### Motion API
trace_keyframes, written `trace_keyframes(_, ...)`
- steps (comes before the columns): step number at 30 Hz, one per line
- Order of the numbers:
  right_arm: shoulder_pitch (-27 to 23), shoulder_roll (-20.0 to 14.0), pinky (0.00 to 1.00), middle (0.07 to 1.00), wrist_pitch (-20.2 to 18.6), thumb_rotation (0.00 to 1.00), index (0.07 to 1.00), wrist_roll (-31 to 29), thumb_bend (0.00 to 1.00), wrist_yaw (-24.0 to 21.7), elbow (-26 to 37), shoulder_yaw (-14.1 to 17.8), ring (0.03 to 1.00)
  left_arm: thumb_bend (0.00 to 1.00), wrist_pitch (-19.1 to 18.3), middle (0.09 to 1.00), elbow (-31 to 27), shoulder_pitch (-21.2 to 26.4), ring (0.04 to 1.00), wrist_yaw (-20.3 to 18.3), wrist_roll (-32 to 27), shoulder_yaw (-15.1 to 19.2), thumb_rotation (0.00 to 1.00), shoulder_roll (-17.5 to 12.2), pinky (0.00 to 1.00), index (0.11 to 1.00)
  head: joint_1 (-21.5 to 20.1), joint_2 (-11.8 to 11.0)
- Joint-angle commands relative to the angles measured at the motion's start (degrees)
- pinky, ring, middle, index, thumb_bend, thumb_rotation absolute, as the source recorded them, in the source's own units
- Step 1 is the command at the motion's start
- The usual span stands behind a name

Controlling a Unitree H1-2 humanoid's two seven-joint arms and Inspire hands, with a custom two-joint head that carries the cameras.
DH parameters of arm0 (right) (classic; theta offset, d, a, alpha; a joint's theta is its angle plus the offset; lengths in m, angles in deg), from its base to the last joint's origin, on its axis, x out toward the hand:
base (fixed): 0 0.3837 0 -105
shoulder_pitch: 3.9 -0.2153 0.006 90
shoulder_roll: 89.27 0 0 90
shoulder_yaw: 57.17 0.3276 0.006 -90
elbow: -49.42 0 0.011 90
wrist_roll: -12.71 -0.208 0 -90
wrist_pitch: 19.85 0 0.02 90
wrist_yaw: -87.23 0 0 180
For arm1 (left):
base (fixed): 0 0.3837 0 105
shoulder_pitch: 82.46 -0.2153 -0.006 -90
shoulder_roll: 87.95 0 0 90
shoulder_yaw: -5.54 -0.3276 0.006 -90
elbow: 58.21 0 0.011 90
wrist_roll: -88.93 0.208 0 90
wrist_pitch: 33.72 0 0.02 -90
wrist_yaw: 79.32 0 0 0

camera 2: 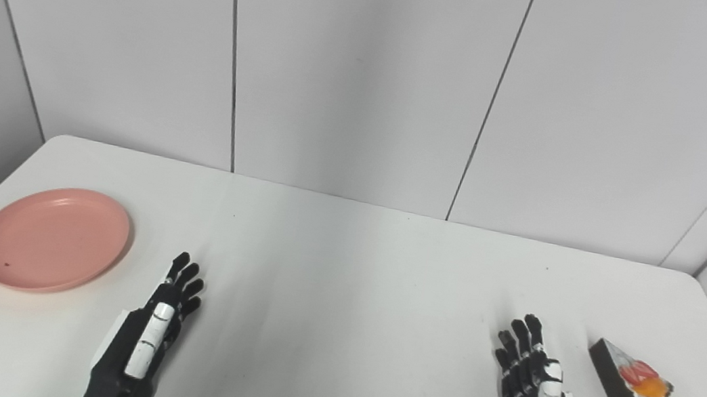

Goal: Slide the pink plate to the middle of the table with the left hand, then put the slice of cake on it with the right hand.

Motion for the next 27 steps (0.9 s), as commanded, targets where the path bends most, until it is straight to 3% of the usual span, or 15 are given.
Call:
trace_keyframes(1, 1.41, 0.59, 1.00, 0.981, 2.31, 1.00, 0.998, 0.29, 0.84, -0.61, -1.94, -0.30, 0.960, 0.70, 1.64, 1.000, 0.94, 0.81, 0.976, -0.46, 0.54, -0.49, 0.92, -0.18, 0.96, 1.000, -0.09, -0.18)
trace_keyframes(10, 1.34, 0.99, 1.00, 0.995, 2.38, 1.00, 1.000, 0.70, 0.81, -0.67, -2.00, -0.55, 0.968, 0.69, 2.53, 1.000, 2.59, 1.09, 0.972, -0.69, 0.14, -0.33, 0.93, -0.55, 0.96, 1.000, -0.22, -0.80)
trace_keyframes(18, 2.31, 2.21, 1.00, 0.988, 0.47, 1.00, 1.000, 1.32, 0.78, 0.72, 0.72, -0.83, 0.967, 0.70, 4.53, 0.998, 2.25, 0.96, 0.969, -0.84, -0.78, 0.58, 0.92, -1.18, 0.96, 1.000, -0.94, 0.54)
trace_keyframes(27, 2.88, 3.07, 1.00, 0.996, -0.81, 1.00, 0.999, 1.00, 0.79, 1.51, 3.07, -1.05, 0.975, 0.82, 2.33, 0.961, -4.94, 2.91, 0.959, 0.77, -3.25, 2.94, 0.89, -0.07, 0.95, 0.997, -1.22, 0.80)
